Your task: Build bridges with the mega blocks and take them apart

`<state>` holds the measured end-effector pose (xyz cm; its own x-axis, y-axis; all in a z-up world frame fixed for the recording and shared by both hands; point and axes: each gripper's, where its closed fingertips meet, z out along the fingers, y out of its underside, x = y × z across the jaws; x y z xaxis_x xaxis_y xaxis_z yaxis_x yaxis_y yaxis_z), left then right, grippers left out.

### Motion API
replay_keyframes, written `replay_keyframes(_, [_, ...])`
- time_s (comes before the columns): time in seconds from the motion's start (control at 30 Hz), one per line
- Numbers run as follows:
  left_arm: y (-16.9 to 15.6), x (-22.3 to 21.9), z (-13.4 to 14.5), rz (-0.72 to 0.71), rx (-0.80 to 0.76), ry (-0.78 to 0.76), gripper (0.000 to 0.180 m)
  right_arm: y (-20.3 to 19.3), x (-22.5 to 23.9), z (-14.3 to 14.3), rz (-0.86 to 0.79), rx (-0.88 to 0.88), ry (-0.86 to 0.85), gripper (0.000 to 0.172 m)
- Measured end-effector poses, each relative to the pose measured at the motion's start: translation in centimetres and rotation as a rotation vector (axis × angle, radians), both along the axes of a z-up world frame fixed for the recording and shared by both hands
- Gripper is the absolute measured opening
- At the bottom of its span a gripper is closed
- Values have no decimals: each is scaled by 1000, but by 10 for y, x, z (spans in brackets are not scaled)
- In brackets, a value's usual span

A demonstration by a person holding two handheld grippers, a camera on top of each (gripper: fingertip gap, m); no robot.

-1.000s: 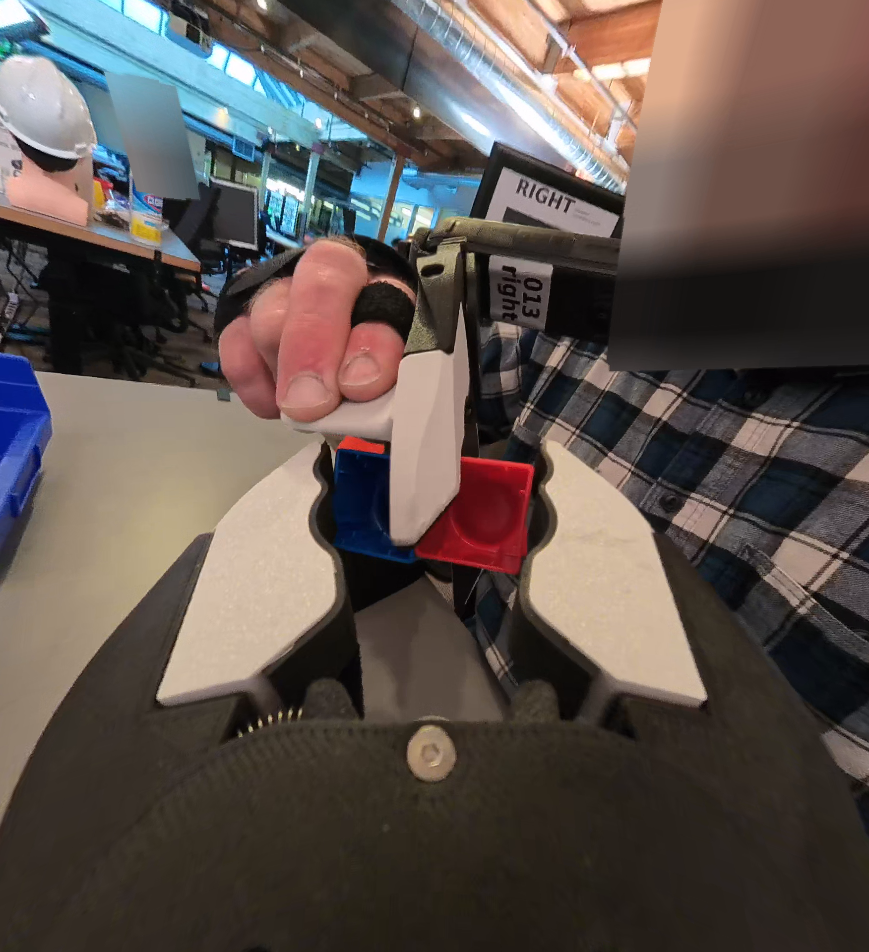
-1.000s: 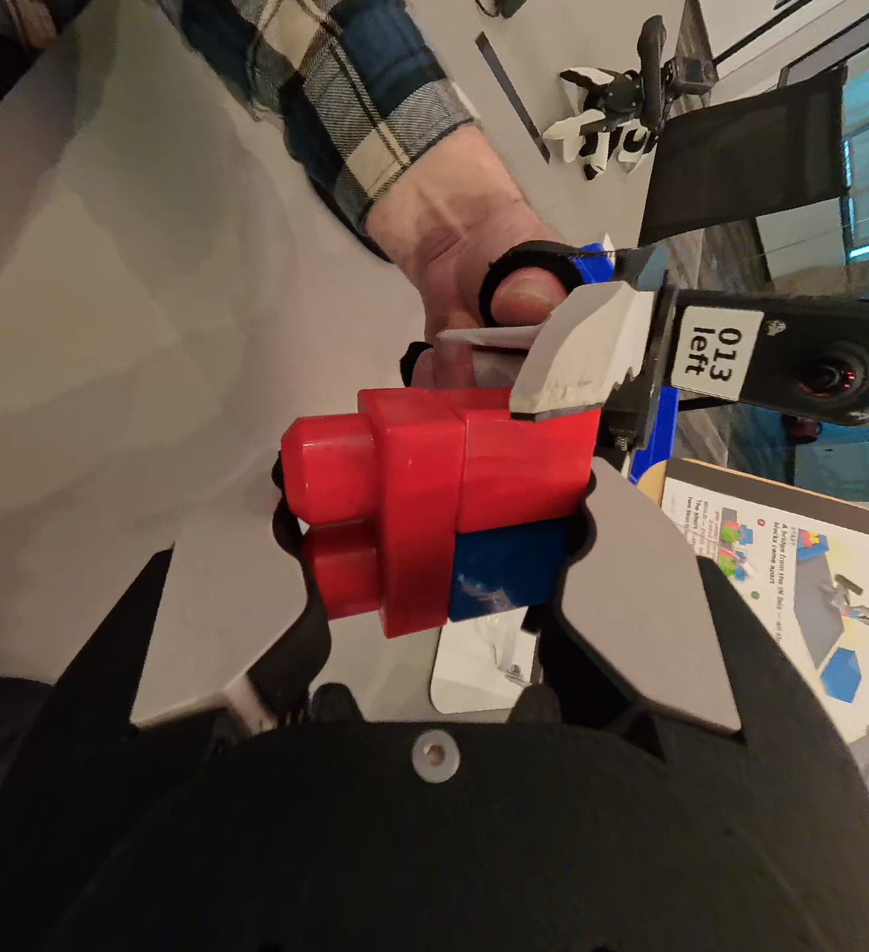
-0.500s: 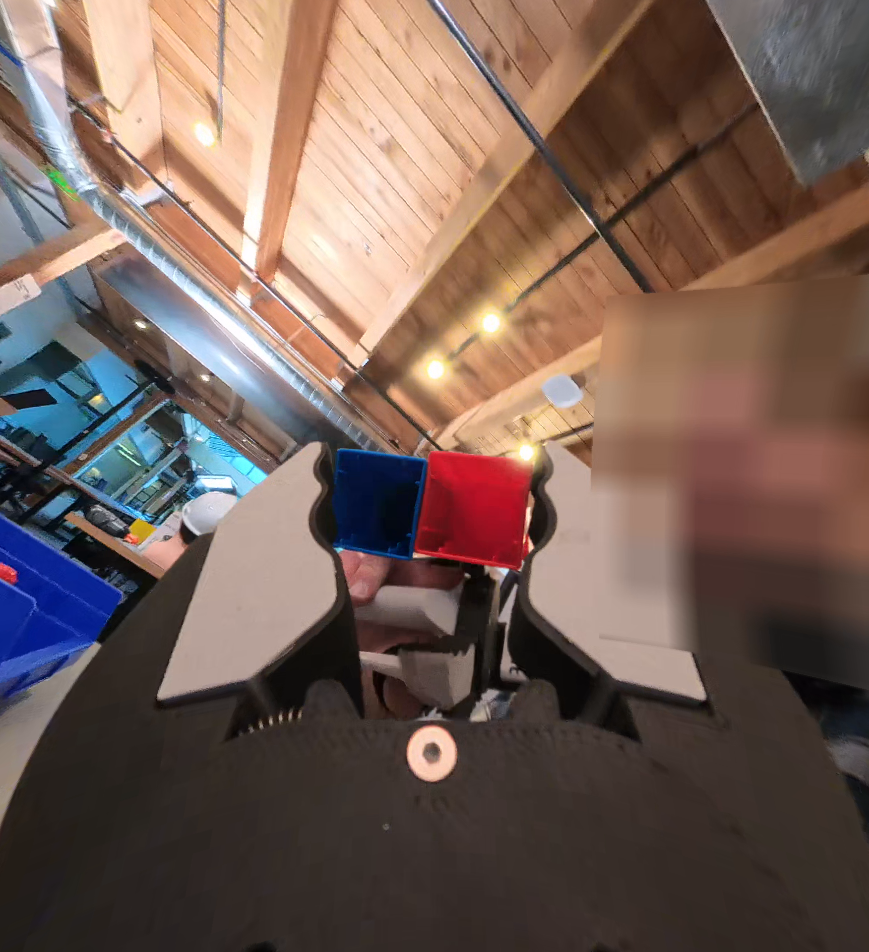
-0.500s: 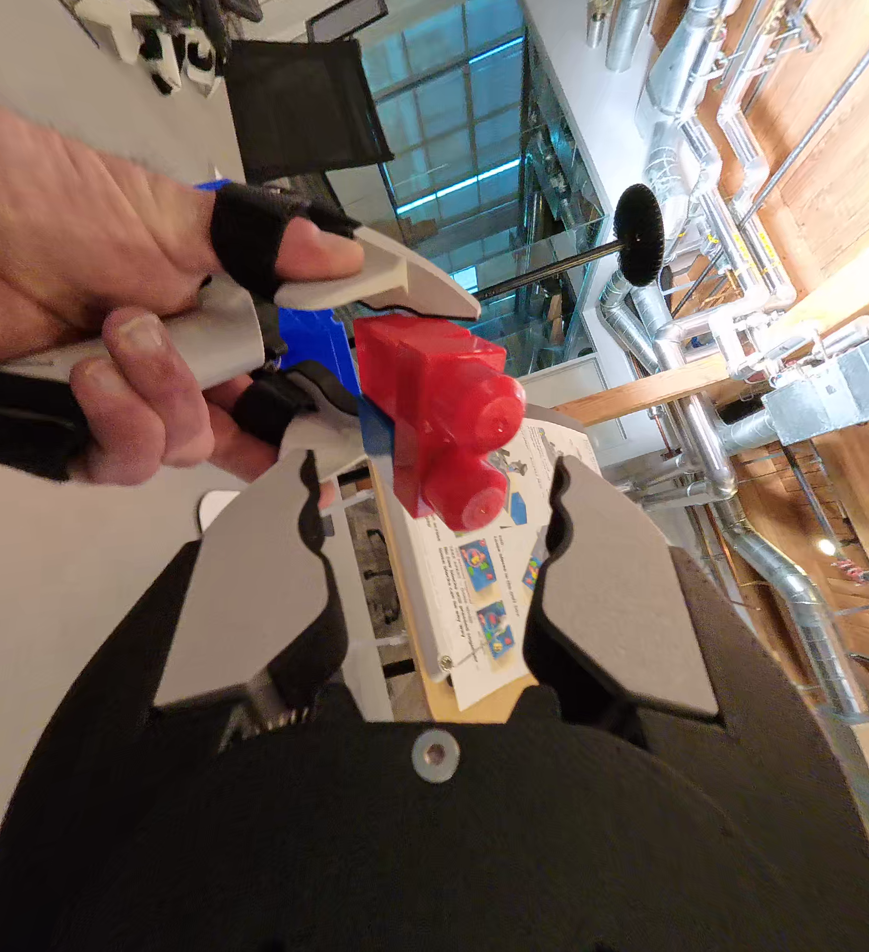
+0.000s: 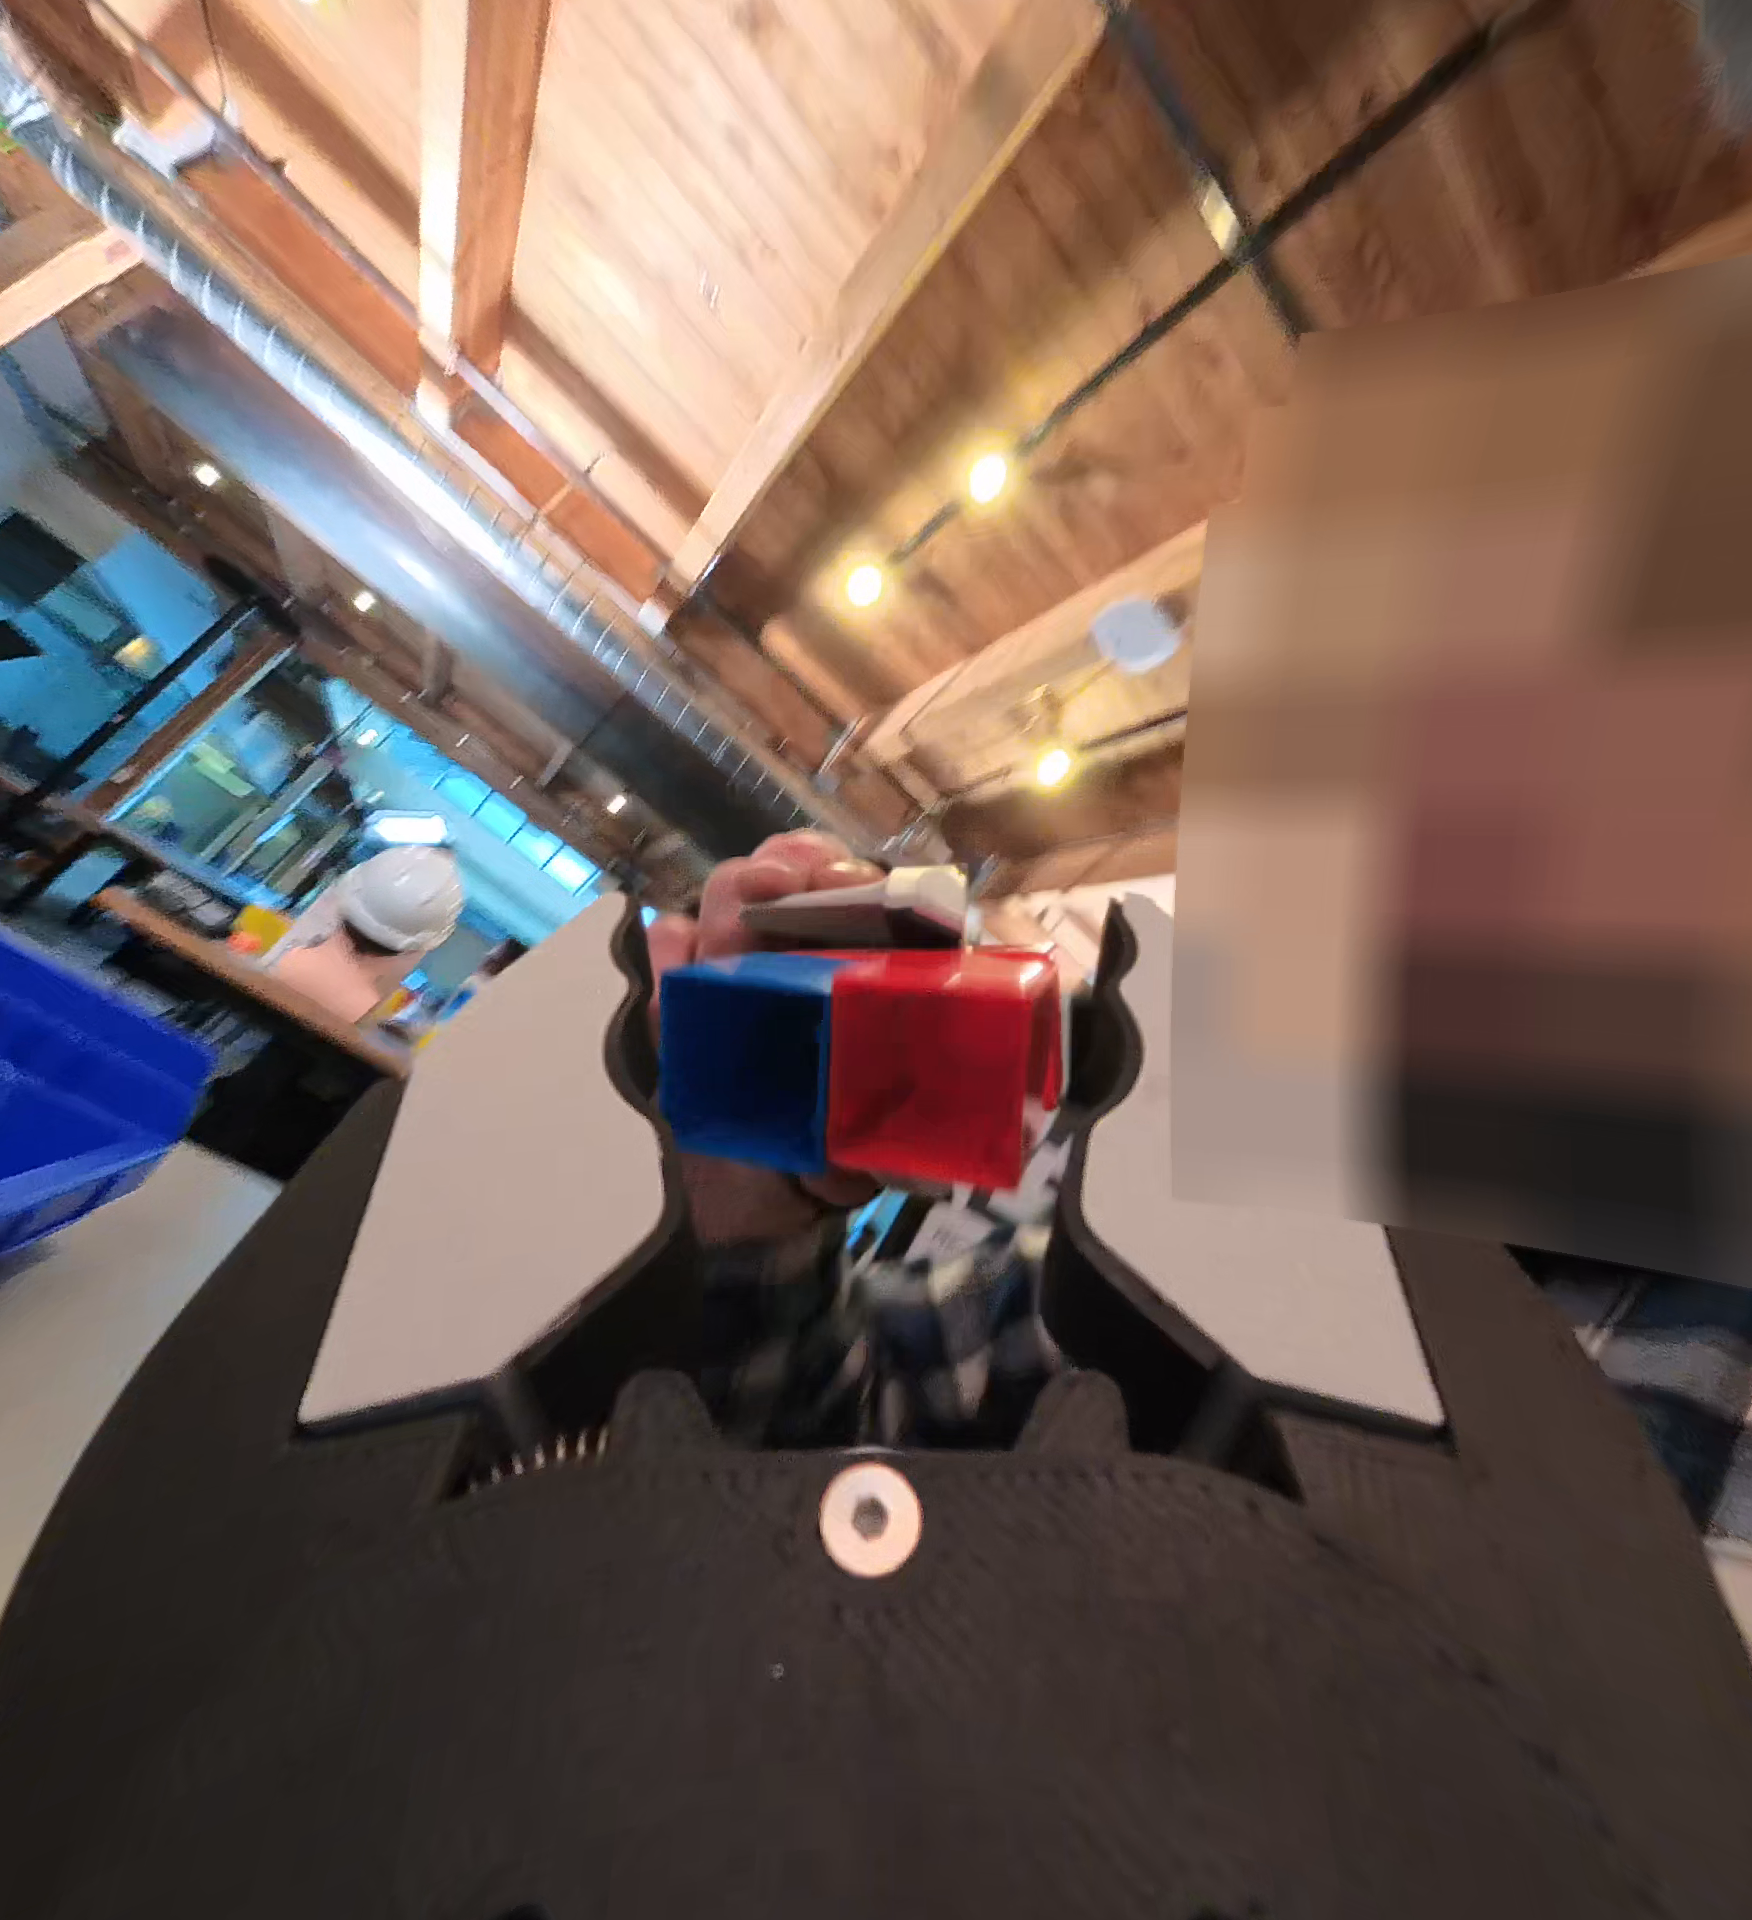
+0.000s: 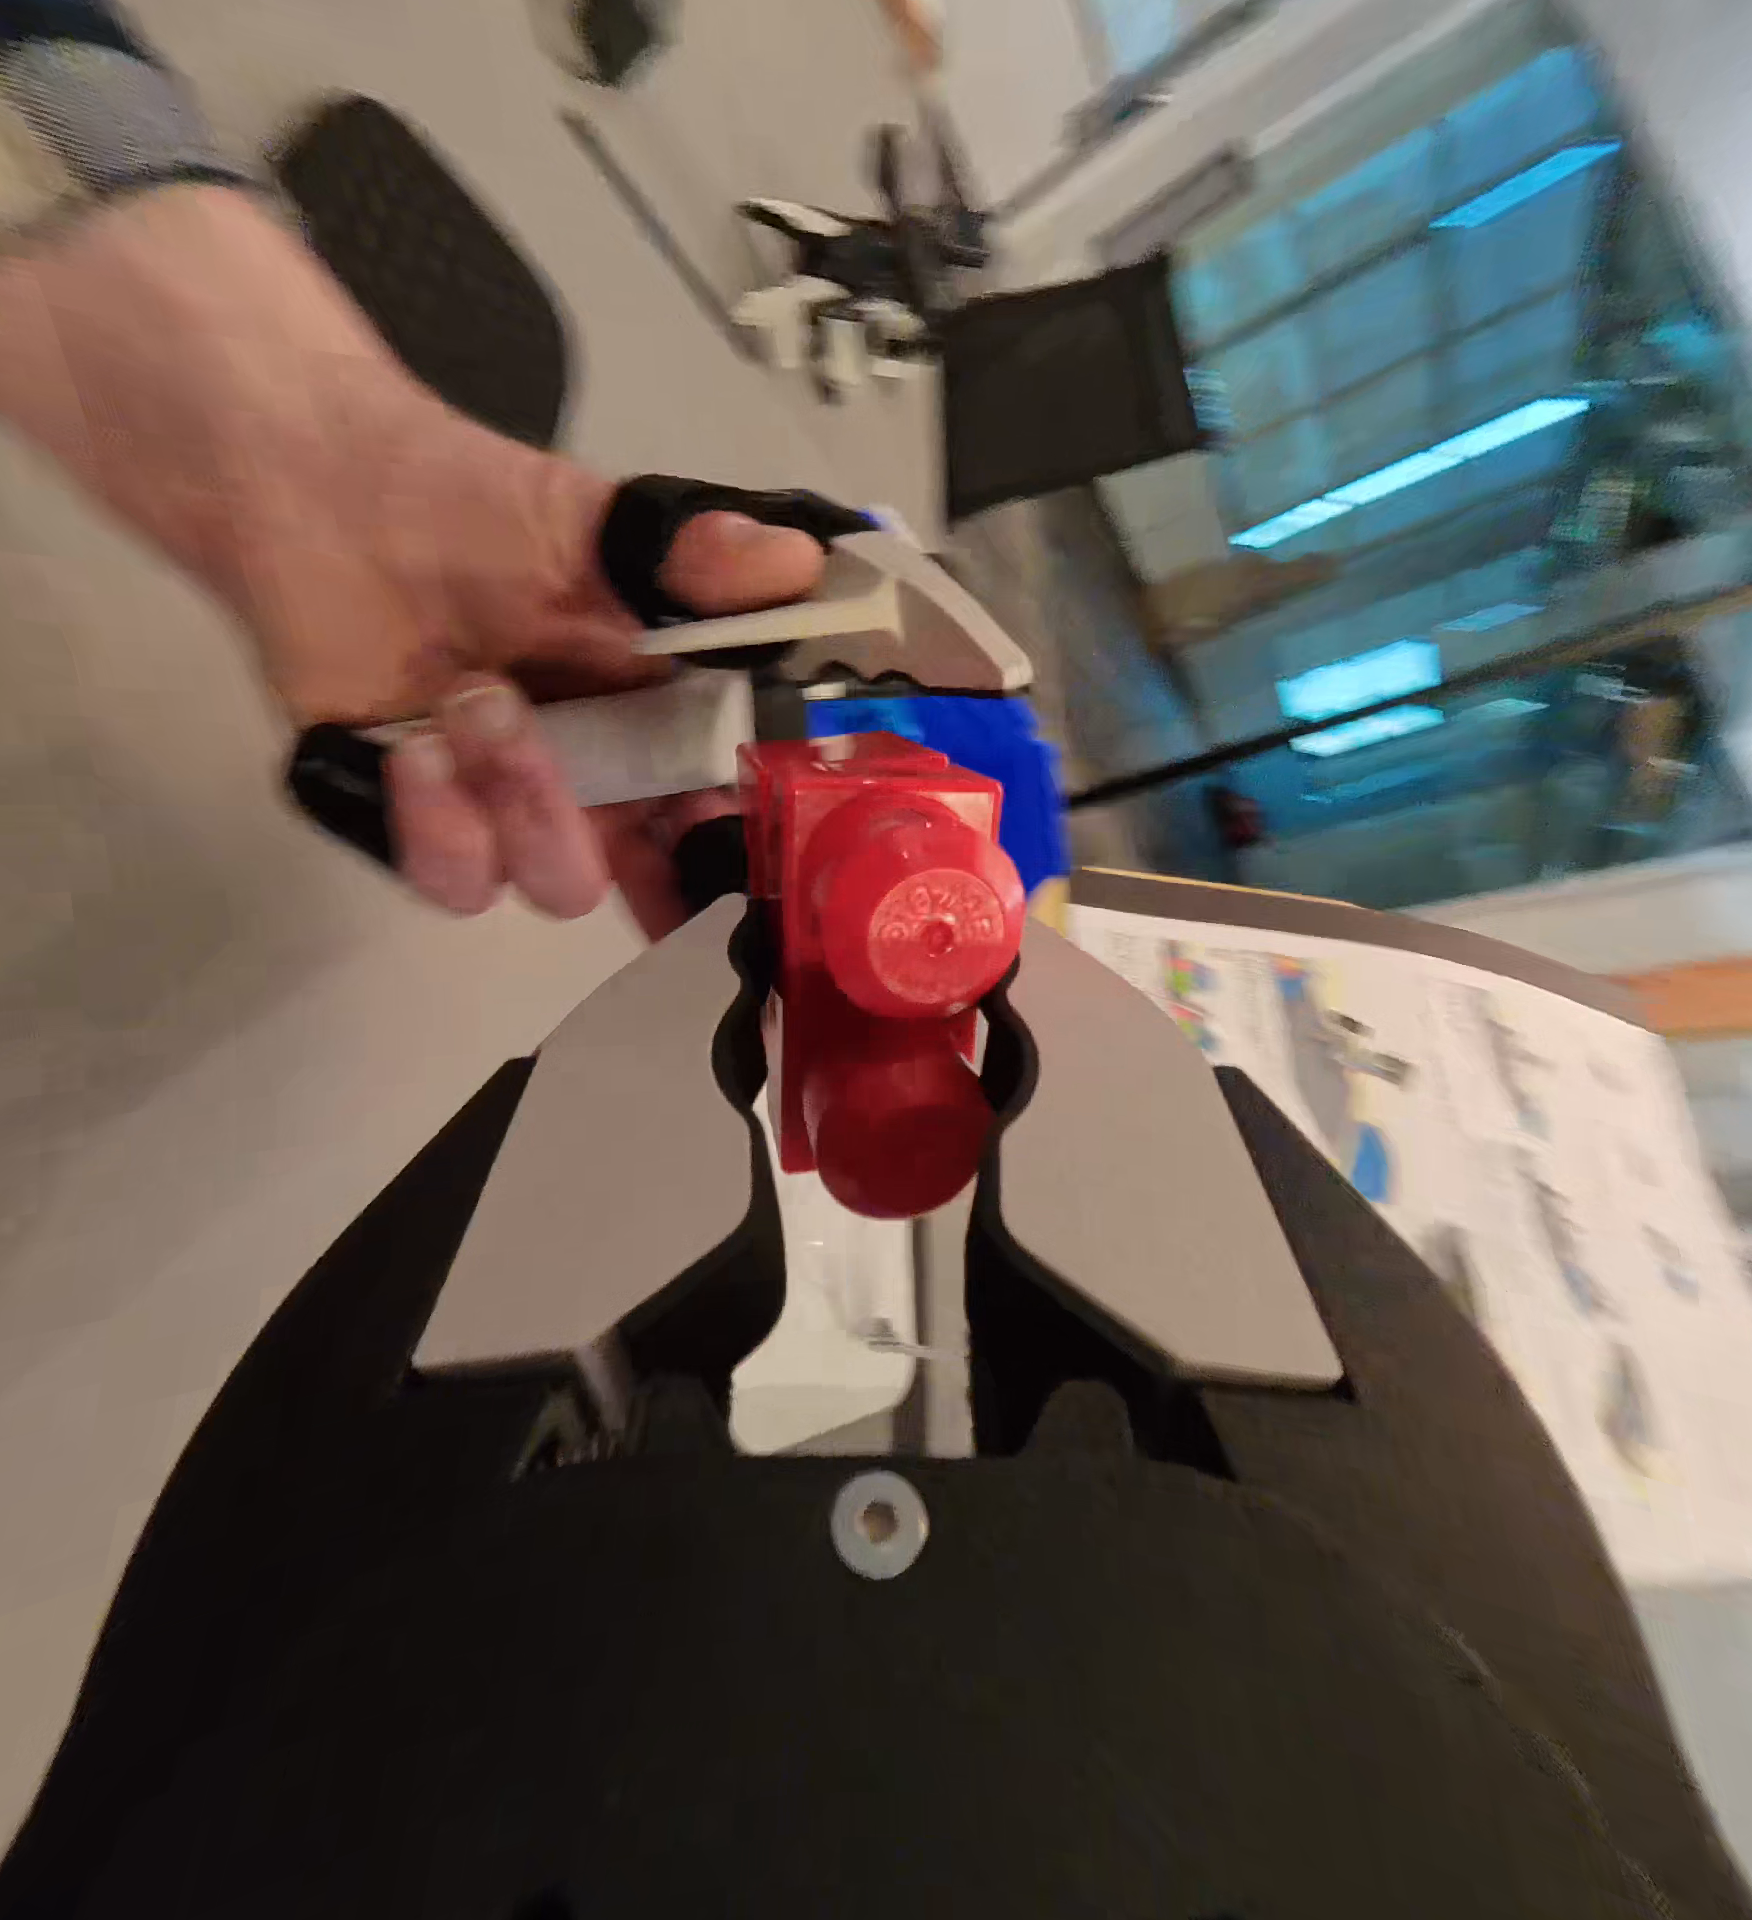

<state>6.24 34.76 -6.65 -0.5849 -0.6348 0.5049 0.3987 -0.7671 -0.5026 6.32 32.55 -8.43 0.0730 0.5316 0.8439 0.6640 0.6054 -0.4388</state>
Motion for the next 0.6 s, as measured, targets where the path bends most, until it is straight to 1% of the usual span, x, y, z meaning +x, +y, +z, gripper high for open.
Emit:
replay_keyframes(0.03, [-2, 1, -4, 7, 35, 50, 81, -2, 2, 1, 33, -63, -13, 39])
replay_keyframes(0.1, [-12, 5, -11, -34, 109, 132, 82, -8, 5, -1, 110, -233, -67, 39])
replay_keyframes(0.17, [-26, 13, -20, -94, 186, 220, 83, -14, 8, 1, 190, -305, -126, 39])
replay_keyframes(0.23, [-39, 15, -21, -182, 227, 221, 80, -23, 9, -4, 277, -408, -200, 39])
replay_keyframes(0.3, [-52, 22, -29, -244, 301, 280, 76, -29, 8, -9, 345, -464, -257, 39])
replay_keyframes(0.4, [-62, 23, -28, -311, 303, 246, 74, -33, 9, -10, 395, -526, -309, 39])
replay_keyframes(0.43, [-63, 25, -30, -295, 322, 251, 74, -33, 9, -11, 400, -534, -324, 40])
replay_keyframes(0.47, [-61, 24, -28, -271, 309, 227, 74, -30, 6, -8, 390, -532, -305, 40])
replay_keyframes(0.5, [-55, 20, -23, -250, 266, 182, 74, -24, 2, -6, 363, -517, -280, 46])
replay_keyframes(0.53, [-50, 19, -23, -224, 242, 172, 74, -16, -1, -3, 320, -480, -251, 71])
replay_keyframes(0.6, [-40, 15, -18, -167, 198, 132, 74, 3, -5, 6, 211, -374, -170, 97])
